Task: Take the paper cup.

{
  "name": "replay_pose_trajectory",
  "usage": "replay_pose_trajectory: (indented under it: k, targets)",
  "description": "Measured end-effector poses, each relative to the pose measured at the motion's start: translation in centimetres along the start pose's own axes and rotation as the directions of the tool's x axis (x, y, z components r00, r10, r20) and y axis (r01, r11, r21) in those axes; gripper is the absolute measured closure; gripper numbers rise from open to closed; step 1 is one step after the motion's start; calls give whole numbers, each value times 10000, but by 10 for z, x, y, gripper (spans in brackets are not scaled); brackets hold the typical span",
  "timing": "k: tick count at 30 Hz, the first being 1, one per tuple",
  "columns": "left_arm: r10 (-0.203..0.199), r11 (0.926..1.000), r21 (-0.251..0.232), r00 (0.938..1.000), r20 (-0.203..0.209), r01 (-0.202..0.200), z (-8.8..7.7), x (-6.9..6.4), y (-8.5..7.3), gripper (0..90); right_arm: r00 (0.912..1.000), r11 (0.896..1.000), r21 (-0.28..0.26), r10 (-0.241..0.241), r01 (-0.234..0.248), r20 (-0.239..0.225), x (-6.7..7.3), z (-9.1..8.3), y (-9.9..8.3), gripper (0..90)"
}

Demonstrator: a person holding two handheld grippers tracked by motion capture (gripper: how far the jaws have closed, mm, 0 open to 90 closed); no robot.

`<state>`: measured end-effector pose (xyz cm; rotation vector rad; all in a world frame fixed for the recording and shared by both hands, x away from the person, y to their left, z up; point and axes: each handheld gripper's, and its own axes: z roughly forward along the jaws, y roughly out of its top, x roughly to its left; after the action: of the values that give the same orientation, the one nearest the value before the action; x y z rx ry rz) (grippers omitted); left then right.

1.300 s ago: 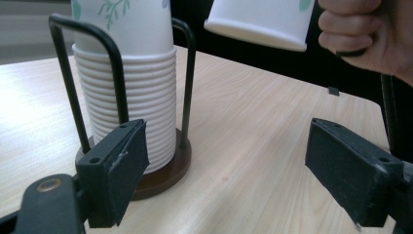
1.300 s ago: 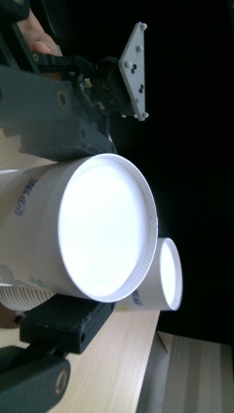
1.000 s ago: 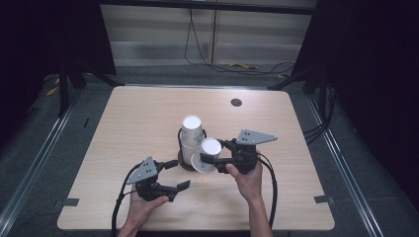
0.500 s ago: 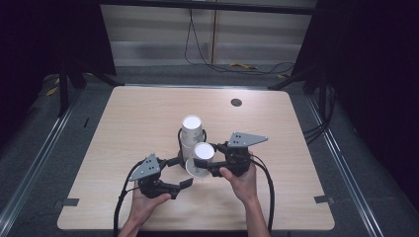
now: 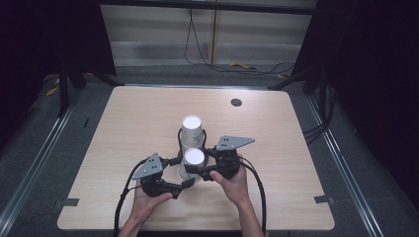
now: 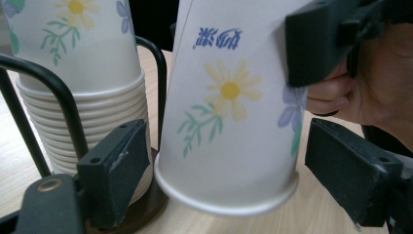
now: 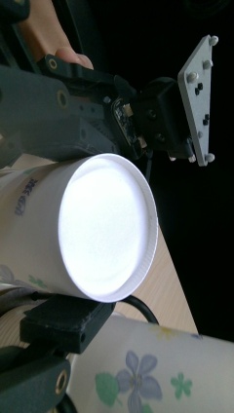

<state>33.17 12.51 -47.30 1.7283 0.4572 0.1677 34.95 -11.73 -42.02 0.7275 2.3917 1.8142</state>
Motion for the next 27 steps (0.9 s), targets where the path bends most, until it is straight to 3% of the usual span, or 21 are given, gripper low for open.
replay_pose_trajectory:
  k: [11, 27]
  targets:
    - [-213, 9996, -196, 9997, 140, 216, 5, 1, -2, 187, 9986, 9996, -223, 144, -156, -515, 0, 7, 0, 341]
    - [23, 9998, -207, 9998, 180, -19, 4, 1, -2, 219, 9959, 9977, -487, 433, -472, -792, -3, 7, -5, 338]
